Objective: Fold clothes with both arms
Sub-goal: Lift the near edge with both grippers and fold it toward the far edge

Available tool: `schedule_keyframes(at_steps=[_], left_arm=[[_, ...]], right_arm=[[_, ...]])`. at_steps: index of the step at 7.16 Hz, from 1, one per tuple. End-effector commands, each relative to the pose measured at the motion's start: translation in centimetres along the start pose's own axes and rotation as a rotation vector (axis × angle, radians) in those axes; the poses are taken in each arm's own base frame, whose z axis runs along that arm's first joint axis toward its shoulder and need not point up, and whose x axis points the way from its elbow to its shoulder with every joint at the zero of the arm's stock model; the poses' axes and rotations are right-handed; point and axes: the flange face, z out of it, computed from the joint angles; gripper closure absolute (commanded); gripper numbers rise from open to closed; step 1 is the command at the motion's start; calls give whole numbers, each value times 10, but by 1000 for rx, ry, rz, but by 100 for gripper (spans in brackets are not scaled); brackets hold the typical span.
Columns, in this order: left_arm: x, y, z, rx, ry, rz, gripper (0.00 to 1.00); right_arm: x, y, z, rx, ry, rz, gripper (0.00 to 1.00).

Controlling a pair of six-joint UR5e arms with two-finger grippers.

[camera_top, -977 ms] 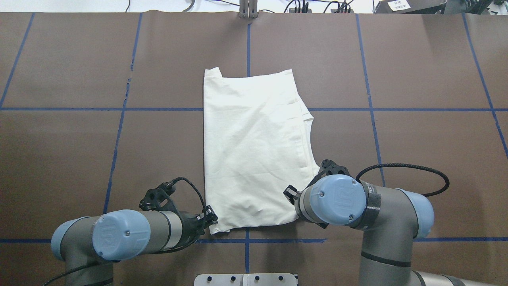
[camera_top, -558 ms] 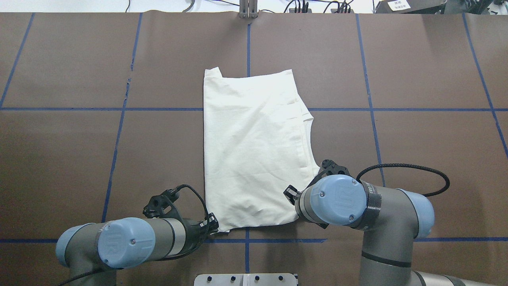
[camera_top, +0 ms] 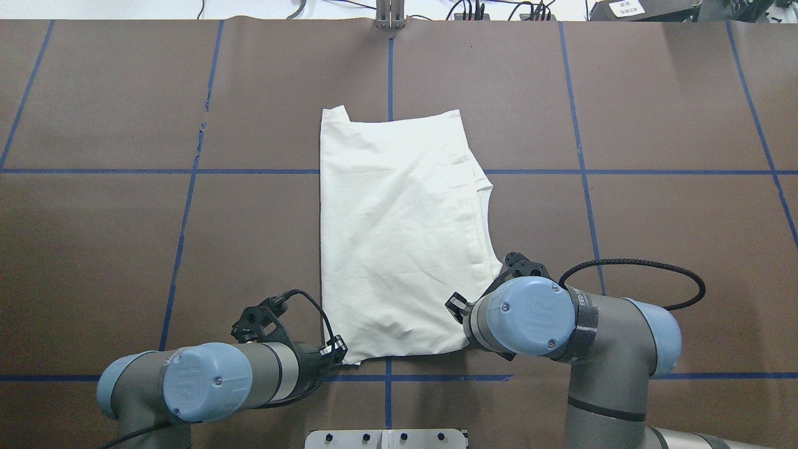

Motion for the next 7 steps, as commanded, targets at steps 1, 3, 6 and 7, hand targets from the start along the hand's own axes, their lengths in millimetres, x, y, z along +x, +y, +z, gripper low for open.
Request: schedule_keyframes(at_steps=[1, 3, 6, 7], left_arm=[[20, 5, -54, -42, 89, 1, 100], [20, 10, -116, -90, 162, -9, 100], [106, -78, -131, 87, 124, 75, 100], [133, -114, -118, 138, 80, 43, 100]], right_arm=[[0, 6, -7, -13, -12, 0, 100], [5, 28, -58, -93, -85, 118, 100], [-39, -57, -106, -22, -205, 239, 100], [-75, -95, -98, -19, -174, 285, 100]])
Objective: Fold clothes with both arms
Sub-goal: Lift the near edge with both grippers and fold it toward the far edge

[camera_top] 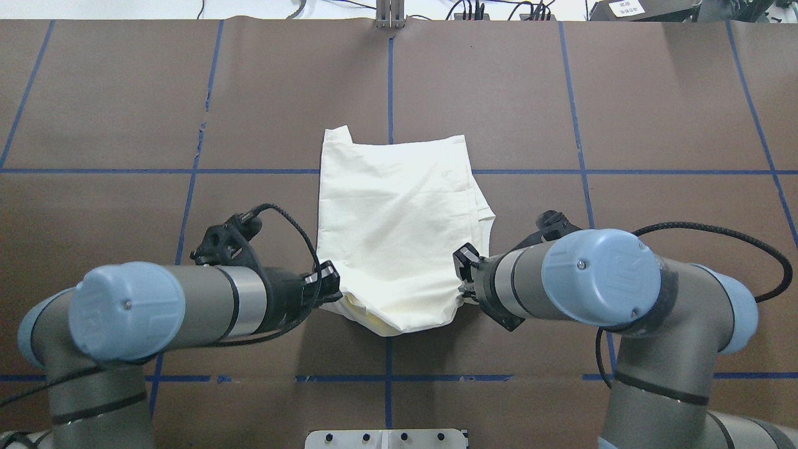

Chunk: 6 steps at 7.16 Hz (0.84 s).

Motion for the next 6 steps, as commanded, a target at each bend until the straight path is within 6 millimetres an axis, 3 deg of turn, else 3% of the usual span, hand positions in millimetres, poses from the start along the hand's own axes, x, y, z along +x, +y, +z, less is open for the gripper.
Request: schedule_keyframes(at_steps=[1, 3, 6], left_arm=[[43, -62, 25, 90, -62, 30, 100], [85, -106, 57, 161, -83, 52, 100], [95, -164, 105, 216, -76, 102, 100]], right_arm=[[-72, -55, 27, 27, 49, 62, 100], [-128, -103, 65, 10, 30, 105, 100], [-166, -128, 107, 48, 69, 75, 100]])
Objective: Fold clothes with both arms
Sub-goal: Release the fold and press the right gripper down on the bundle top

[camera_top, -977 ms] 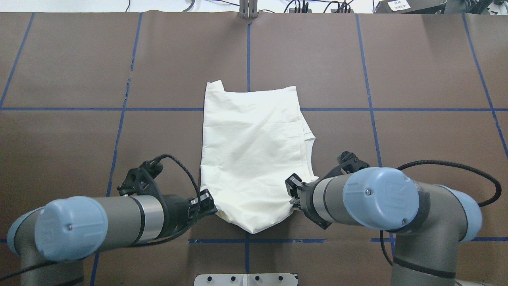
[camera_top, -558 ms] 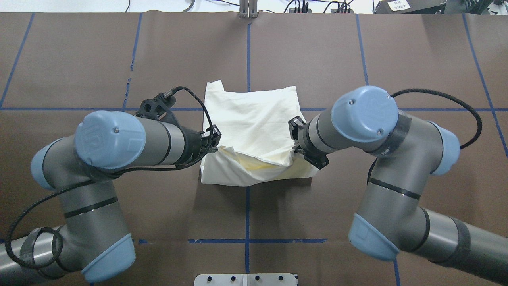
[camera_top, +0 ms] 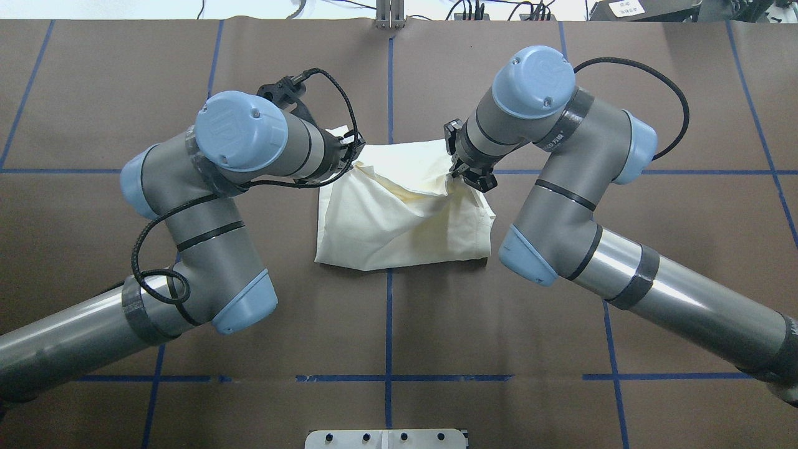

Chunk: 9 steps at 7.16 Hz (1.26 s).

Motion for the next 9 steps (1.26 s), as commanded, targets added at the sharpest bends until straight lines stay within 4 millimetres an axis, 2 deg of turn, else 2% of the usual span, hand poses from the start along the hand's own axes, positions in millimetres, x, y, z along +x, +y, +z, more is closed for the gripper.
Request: schedule_keyframes(at_steps=[1, 2, 3, 4, 5, 6, 7, 8, 9], left_arm=[[-4, -36, 38, 36, 7, 29, 100], [-11, -51, 51, 50, 14, 32, 100], [-18, -78, 88, 77, 13, 61, 100], [-22, -109, 98, 104, 47, 73, 40], [-16, -120, 86, 111, 60, 83, 0], [0, -119, 52, 116, 127, 91, 0], [-8, -113, 33, 96, 156, 97, 0], [-20, -111, 19, 54, 169, 100, 0], [-28, -125, 1, 55, 184, 99, 0]], right_arm=[[-25, -10, 24, 30, 33, -49, 100], [-36, -13, 34, 42, 49, -67, 100], [-60, -19, 45, 60, 64, -109, 100], [-82, -44, 50, 41, 34, -243, 4], [-103, -70, 13, -14, 13, -350, 0], [-109, -74, -6, -52, 0, -349, 0], [-87, -46, 3, -57, -8, -369, 0], [-54, -6, 27, -21, -17, -385, 78], [-34, 18, 38, -5, -23, -427, 100]])
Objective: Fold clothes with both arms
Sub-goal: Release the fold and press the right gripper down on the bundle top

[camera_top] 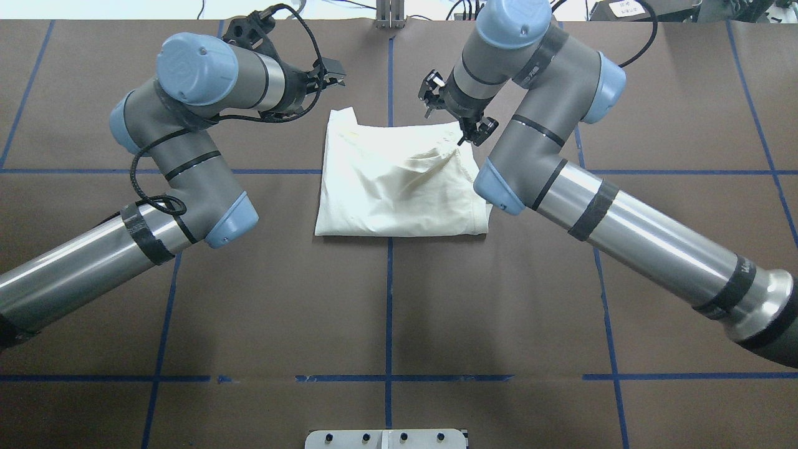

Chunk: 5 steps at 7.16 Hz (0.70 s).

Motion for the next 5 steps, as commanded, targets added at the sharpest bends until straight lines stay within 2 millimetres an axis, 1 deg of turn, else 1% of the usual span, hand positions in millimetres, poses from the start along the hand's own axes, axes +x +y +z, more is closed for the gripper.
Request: schedule_keyframes(at_steps=[1, 2, 3, 4, 5], left_arm=[[-13, -15, -29, -32, 22, -2, 0], [-14, -16, -29, -34, 21, -3, 0], [-14, -16, -29, -34, 21, -3, 0], [-16, -16, -29, -34, 19, -3, 0], [-21, -16, -28, -34, 16, -4, 0]], right_arm=[[17, 63, 26, 0, 6, -65, 100], [15, 79, 35, 3, 10, -85, 100], [12, 81, 36, 28, 5, -107, 100], [12, 78, 44, 33, 21, -106, 100], [2, 69, 54, 56, 37, -111, 100]])
